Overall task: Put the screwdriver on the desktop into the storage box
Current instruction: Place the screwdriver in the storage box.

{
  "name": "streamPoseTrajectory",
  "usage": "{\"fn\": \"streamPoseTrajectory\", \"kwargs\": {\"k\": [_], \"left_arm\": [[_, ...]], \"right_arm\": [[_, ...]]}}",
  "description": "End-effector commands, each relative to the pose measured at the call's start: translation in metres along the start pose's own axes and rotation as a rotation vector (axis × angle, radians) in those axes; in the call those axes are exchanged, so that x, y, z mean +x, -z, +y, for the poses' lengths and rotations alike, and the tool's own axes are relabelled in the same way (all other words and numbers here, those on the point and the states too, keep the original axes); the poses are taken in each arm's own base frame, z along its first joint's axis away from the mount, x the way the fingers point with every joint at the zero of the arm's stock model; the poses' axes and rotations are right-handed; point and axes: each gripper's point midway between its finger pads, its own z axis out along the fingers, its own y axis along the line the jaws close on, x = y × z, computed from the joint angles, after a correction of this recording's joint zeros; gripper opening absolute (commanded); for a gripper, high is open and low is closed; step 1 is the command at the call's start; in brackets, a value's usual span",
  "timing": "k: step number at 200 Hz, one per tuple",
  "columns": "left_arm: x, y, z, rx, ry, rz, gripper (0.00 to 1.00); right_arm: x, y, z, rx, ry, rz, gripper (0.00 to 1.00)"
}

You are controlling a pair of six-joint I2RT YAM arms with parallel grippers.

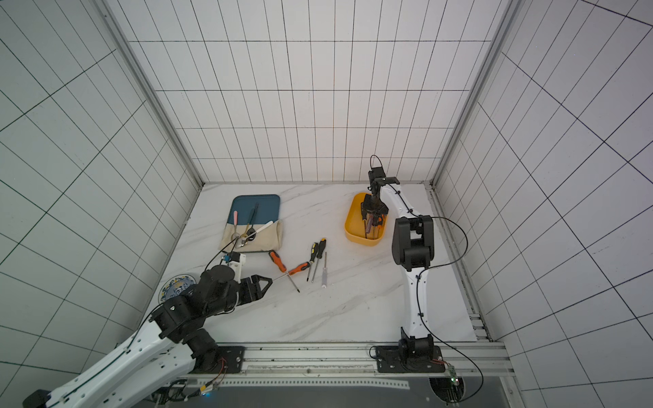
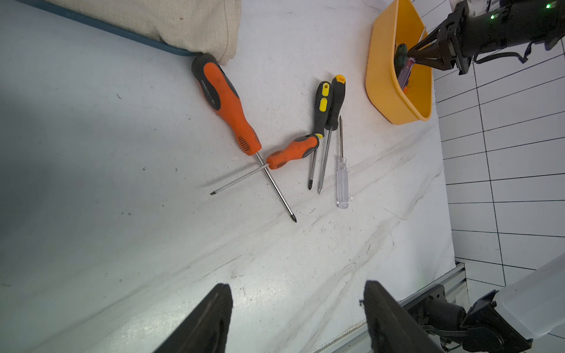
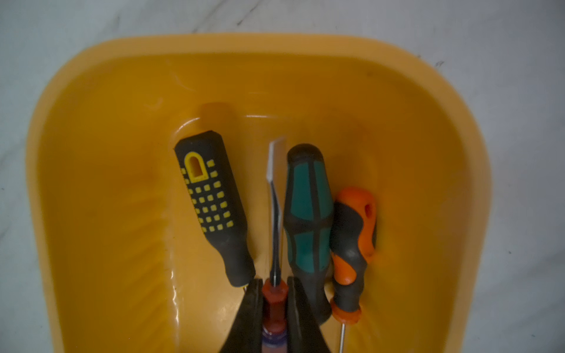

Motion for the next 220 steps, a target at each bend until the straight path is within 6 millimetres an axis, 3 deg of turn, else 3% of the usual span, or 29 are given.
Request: {"fn": "streamPoseTrajectory", "kwargs": {"k": [1, 23, 52, 105, 140, 170, 220], "left_arm": [[-0.007, 0.006, -0.003, -0.003, -0.004, -0.024, 0.72], [-0.007, 0.005, 0.0, -0.021, -0.003, -0.02, 0.72], [-0.007, 0.003, 0.004, -0.047, 0.001, -0.019, 0.72], [-0.006, -0.006, 0.011, -0.108, 0.005, 0.006, 0.74], [-0.009, -0.019, 0.026, -0.192, 0.054, 0.01, 0.75], [-0.014, -0.043, 0.028, -0.23, 0.088, 0.031, 0.74], [-0.03, -0.086, 0.029, -0.351, 0.113, 0.108, 0.7]], "right_arm": [[-0.006, 0.002, -0.01, 0.043, 0.018, 0.007, 0.14], [-0.007, 0.0, -0.01, 0.048, 0.027, 0.014, 0.17], [-0.011, 0.012, -0.008, 0.045, 0.027, -0.005, 0.33], [-0.007, 0.076, 0.005, -0.025, 0.025, -0.116, 0.37], [0.029, 0.118, 0.037, -0.126, 0.077, -0.182, 0.38], [0.068, 0.144, 0.053, -0.18, 0.119, -0.242, 0.39], [0.136, 0.153, 0.055, -0.261, 0.12, -0.211, 0.39]]}}
